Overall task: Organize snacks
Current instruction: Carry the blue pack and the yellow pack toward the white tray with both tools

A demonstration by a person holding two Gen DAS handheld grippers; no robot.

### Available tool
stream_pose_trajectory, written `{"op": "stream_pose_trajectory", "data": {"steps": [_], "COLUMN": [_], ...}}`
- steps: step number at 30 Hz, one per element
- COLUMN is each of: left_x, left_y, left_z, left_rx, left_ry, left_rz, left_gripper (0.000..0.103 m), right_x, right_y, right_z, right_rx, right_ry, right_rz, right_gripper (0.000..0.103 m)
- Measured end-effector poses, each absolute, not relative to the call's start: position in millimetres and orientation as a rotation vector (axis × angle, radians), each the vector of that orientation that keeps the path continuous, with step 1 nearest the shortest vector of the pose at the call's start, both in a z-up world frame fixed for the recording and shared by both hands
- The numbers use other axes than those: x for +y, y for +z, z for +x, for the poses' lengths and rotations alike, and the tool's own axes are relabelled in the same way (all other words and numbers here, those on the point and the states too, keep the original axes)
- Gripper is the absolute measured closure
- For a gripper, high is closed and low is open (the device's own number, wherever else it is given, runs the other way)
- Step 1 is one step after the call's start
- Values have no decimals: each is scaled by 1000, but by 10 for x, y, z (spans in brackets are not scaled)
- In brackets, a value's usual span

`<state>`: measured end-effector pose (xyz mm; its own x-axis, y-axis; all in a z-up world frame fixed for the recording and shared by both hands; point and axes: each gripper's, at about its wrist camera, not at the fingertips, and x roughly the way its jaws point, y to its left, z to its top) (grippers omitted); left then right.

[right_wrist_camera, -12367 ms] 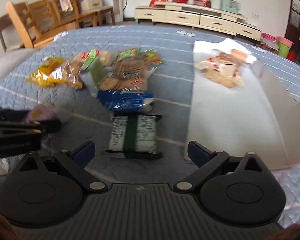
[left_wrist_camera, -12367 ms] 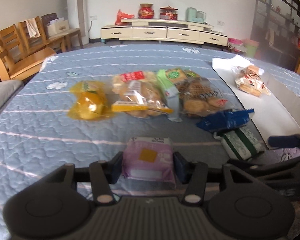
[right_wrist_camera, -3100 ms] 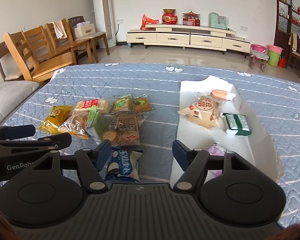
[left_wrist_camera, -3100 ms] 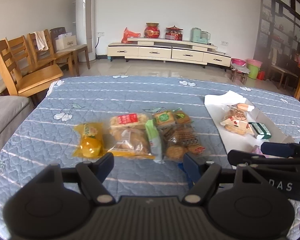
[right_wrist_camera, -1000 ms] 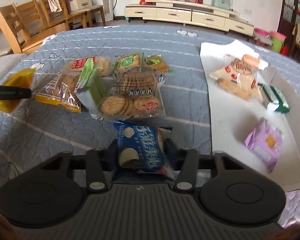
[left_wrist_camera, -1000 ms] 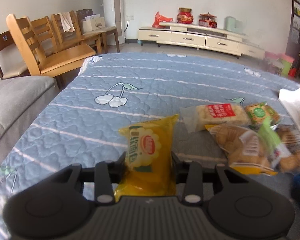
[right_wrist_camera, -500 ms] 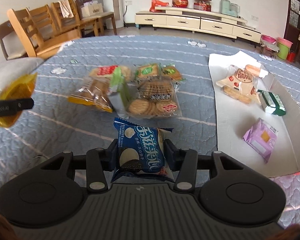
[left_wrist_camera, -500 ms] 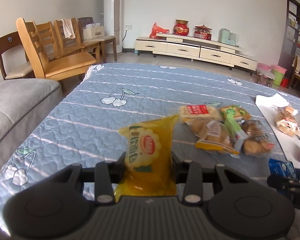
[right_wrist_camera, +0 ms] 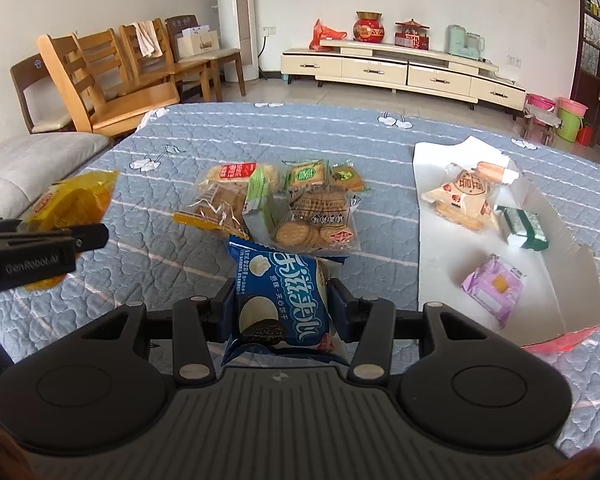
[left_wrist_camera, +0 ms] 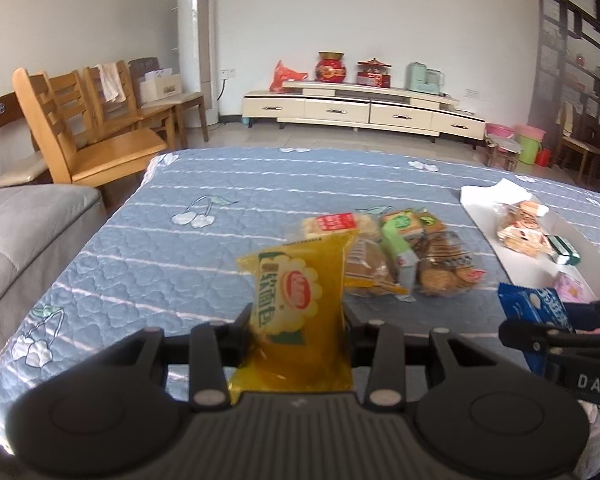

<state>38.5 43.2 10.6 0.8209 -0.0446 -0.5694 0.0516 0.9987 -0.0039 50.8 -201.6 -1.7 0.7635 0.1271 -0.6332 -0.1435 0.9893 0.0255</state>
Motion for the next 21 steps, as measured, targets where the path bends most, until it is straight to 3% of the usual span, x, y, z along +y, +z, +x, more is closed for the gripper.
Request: {"op": "stream_pose_trajectory", "data": {"steps": [21], "left_x": [152], "left_y": [166], "left_z": [274], "left_rx": [590], "left_ry": [-88], "left_rz": [40], "left_gripper": [63], "right_x": [-2216], "right_y": [47], "right_z": [300], "right_rx": [641], "right_ry": [120], "right_rz": [-5], "right_gripper": [44]}}
